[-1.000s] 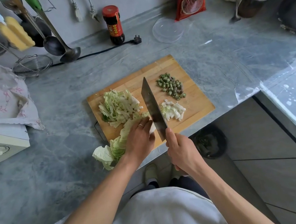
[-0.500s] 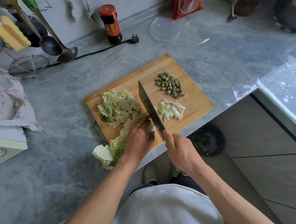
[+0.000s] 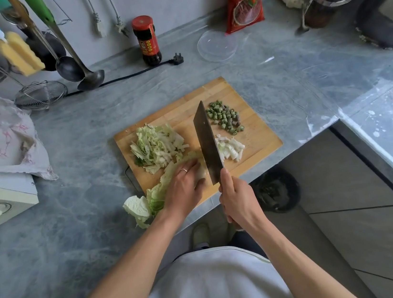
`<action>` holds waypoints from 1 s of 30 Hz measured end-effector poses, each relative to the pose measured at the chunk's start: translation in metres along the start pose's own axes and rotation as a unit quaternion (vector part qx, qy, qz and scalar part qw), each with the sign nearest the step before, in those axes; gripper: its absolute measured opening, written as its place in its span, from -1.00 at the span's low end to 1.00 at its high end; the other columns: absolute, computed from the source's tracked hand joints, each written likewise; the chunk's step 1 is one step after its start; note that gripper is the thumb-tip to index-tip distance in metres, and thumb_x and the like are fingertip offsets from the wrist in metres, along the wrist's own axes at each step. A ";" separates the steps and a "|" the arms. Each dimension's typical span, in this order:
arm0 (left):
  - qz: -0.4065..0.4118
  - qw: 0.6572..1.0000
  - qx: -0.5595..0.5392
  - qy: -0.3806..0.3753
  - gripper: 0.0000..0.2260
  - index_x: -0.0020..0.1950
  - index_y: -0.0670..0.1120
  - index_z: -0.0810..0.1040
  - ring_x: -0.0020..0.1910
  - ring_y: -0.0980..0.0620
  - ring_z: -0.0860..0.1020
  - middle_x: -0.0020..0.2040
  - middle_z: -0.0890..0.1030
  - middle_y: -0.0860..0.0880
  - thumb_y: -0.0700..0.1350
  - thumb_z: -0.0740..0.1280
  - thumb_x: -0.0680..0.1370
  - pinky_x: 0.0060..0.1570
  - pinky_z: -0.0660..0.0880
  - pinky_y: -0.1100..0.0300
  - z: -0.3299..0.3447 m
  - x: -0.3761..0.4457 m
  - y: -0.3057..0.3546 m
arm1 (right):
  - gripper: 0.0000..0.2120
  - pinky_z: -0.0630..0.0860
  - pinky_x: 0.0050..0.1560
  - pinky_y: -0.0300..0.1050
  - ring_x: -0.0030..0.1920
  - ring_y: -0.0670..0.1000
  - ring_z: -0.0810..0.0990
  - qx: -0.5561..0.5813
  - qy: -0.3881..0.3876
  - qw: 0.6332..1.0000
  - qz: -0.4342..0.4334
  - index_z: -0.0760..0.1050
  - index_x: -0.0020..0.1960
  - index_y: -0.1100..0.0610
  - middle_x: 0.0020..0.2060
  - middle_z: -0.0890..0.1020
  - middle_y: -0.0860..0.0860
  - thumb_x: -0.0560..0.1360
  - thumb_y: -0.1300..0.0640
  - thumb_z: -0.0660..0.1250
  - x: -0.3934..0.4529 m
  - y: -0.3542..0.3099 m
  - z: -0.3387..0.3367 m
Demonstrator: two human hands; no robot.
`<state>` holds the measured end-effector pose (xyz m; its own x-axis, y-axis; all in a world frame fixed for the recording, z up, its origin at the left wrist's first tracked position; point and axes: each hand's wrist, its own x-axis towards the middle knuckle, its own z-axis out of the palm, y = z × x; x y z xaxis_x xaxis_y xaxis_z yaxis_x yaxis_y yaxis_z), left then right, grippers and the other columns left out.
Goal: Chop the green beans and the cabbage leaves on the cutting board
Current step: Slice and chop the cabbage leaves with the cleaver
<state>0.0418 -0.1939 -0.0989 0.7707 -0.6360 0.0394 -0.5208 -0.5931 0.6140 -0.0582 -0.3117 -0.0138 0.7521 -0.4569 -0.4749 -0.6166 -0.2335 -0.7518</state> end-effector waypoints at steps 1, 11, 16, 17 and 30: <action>-0.011 1.000 -0.004 0.007 -0.58 0.39 -0.21 0.49 0.40 -0.12 0.43 0.34 0.55 -0.18 -0.15 0.34 0.54 0.46 0.29 0.03 -0.002 -0.002 0.002 | -0.28 0.46 -0.37 0.05 -0.48 0.08 0.43 -0.001 0.002 1.000 -0.005 0.40 -0.15 0.34 -0.46 0.44 0.10 0.62 -0.31 -0.09 -0.002 0.002 -0.002; -0.014 1.000 -0.019 0.014 -0.57 0.37 -0.30 0.48 0.41 -0.17 0.42 0.39 0.49 -0.24 -0.28 0.39 0.50 0.43 0.30 0.11 -0.011 -0.007 0.013 | -0.31 0.37 -0.32 -0.07 -0.38 0.07 0.41 -0.042 -0.038 0.998 -0.010 0.45 -0.05 0.34 -0.39 0.46 0.08 0.62 -0.30 -0.06 -0.014 0.003 -0.008; 0.038 0.999 -0.004 0.027 -0.68 0.28 -0.25 0.57 0.35 -0.14 0.47 0.28 0.58 -0.22 -0.33 0.32 0.52 0.40 0.35 0.10 -0.014 -0.005 0.008 | -0.35 0.43 -0.33 -0.04 -0.40 0.09 0.45 -0.064 -0.050 0.997 -0.013 0.46 -0.07 0.29 -0.39 0.51 0.11 0.64 -0.28 -0.06 -0.015 0.004 -0.005; 0.034 0.999 -0.009 0.031 -0.68 0.28 -0.24 0.57 0.34 -0.13 0.47 0.28 0.57 -0.22 -0.31 0.31 0.53 0.40 0.34 0.13 -0.014 -0.005 0.008 | -0.36 0.47 -0.31 -0.01 -0.38 0.11 0.48 -0.070 -0.048 0.996 -0.015 0.46 -0.09 0.26 -0.37 0.52 0.11 0.64 -0.28 -0.07 -0.014 0.004 -0.004; 0.011 1.000 -0.021 0.011 -0.70 0.30 -0.18 0.56 0.32 -0.03 0.47 0.32 0.54 -0.13 -0.29 0.24 0.59 0.37 0.39 0.15 -0.009 -0.005 0.003 | -0.40 0.46 -0.47 -0.12 -0.49 0.07 0.51 -0.019 -0.008 1.000 -0.021 0.45 -0.21 0.19 -0.47 0.51 0.13 0.67 -0.21 -0.09 0.002 -0.015 0.012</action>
<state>0.0403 -0.1879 -0.0900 0.7674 -0.6374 0.0694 -0.5219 -0.5580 0.6451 -0.0445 -0.2987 -0.0089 0.7812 -0.4327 -0.4500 -0.5921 -0.2851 -0.7537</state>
